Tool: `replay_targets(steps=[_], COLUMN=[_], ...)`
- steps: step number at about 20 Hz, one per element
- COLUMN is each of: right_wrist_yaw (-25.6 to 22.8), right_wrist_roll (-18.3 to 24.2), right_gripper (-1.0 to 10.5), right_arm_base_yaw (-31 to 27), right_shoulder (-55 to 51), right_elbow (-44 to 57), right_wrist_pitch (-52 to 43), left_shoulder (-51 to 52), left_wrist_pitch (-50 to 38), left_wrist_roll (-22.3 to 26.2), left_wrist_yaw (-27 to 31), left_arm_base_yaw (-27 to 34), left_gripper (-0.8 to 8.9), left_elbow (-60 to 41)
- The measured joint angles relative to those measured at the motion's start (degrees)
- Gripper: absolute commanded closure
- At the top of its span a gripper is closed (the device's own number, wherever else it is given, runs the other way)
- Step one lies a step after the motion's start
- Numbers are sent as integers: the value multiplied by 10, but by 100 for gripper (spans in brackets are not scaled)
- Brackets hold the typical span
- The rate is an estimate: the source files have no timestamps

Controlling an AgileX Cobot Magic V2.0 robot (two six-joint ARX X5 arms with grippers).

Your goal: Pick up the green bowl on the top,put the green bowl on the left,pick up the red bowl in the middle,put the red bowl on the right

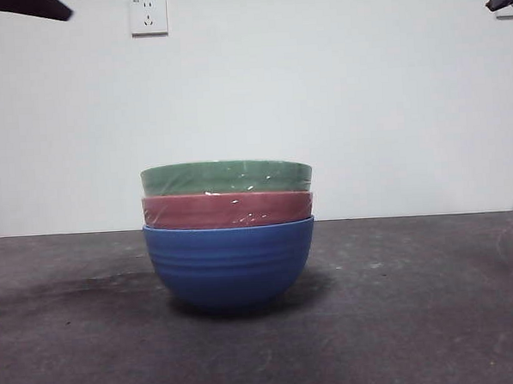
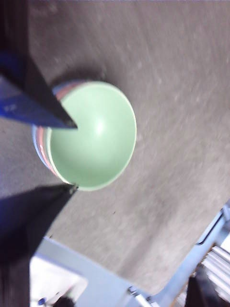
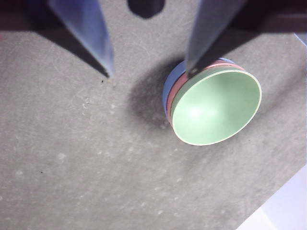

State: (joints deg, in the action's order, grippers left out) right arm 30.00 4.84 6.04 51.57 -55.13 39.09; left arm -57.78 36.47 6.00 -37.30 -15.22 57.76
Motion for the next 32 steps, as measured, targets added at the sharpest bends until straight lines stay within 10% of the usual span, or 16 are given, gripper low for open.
replay_targets(steps=[15, 32], right_wrist_yaw=[0, 0], right_wrist_roll=[1, 1], right_gripper=[665, 667], right_arm_base_yaw=[0, 0], right_shoulder=[0, 1], right_elbow=[0, 0], right_wrist_pitch=[3, 47], left_shoulder=[-187, -307], left_wrist_pitch=[59, 70], left_wrist_roll=[102, 148], left_wrist_yaw=[206, 237], left_arm_base_yaw=[-242, -273], left_gripper=[530, 576], left_elbow=[103, 113])
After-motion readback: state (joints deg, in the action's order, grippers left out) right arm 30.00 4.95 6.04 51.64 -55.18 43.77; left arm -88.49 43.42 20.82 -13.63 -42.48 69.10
